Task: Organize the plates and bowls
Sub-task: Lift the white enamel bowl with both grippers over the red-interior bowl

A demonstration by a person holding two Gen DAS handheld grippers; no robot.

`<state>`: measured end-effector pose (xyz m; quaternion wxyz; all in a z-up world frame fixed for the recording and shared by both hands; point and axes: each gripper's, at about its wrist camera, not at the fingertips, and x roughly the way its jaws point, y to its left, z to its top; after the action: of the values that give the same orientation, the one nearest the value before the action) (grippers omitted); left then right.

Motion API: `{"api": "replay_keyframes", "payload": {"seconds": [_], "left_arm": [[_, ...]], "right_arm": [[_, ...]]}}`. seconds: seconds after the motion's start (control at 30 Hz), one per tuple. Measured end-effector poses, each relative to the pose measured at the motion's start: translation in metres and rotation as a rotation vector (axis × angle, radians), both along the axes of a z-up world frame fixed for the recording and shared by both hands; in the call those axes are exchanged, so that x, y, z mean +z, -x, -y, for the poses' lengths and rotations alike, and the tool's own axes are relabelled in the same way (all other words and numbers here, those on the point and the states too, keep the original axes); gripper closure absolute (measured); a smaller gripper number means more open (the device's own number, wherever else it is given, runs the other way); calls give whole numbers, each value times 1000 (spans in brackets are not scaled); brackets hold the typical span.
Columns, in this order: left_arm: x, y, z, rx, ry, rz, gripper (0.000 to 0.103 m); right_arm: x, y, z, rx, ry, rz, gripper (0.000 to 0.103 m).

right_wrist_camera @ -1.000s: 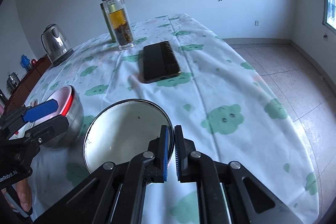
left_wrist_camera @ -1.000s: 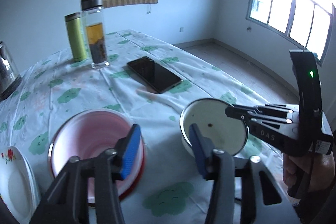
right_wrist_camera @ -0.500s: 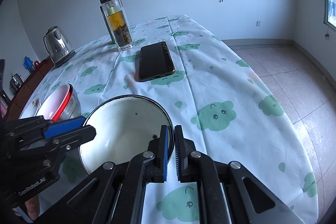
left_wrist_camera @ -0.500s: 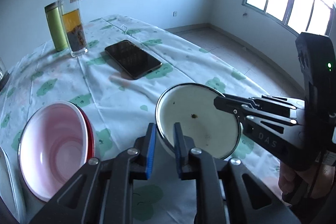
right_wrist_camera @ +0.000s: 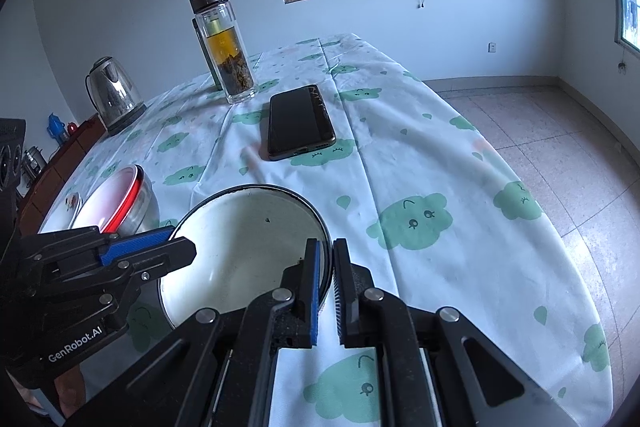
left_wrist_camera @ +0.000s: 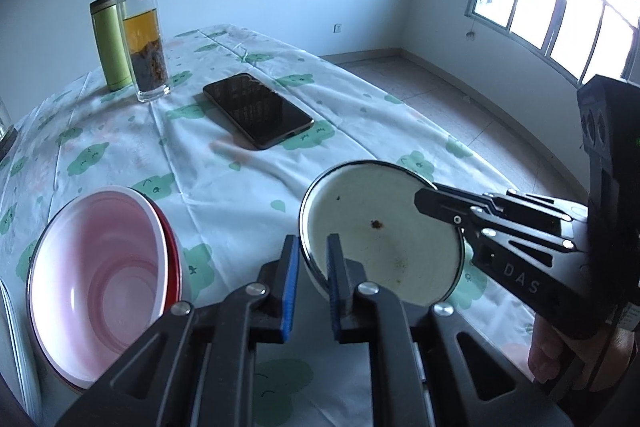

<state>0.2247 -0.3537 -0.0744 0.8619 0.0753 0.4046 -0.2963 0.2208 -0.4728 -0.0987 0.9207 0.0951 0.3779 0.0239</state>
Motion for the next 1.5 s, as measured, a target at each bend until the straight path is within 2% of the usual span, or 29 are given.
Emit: {"api": "replay_keyframes", "payload": {"seconds": [0.2,0.4,0.53,0.77,1.03,1.5], "left_arm": [[9,8,-5,3,-3,50,95],[16,9,-17,17,16,52,99],[25,9,-27,31,30,66,99],[37,10,-43,32,80,42,99],[60,18,-68,42,137,78,99],[76,15,-121,102,204,100,99]], "right_arm": [[-3,3,0,4,-60,-10,96],[1,11,-7,26,-86,-6,96],[12,19,-17,45,-78,14,96],[38,28,-26,69,-76,53,96],[66,38,-43,103,-61,97,96],[85,31,-90,174,-32,118,96]]}}
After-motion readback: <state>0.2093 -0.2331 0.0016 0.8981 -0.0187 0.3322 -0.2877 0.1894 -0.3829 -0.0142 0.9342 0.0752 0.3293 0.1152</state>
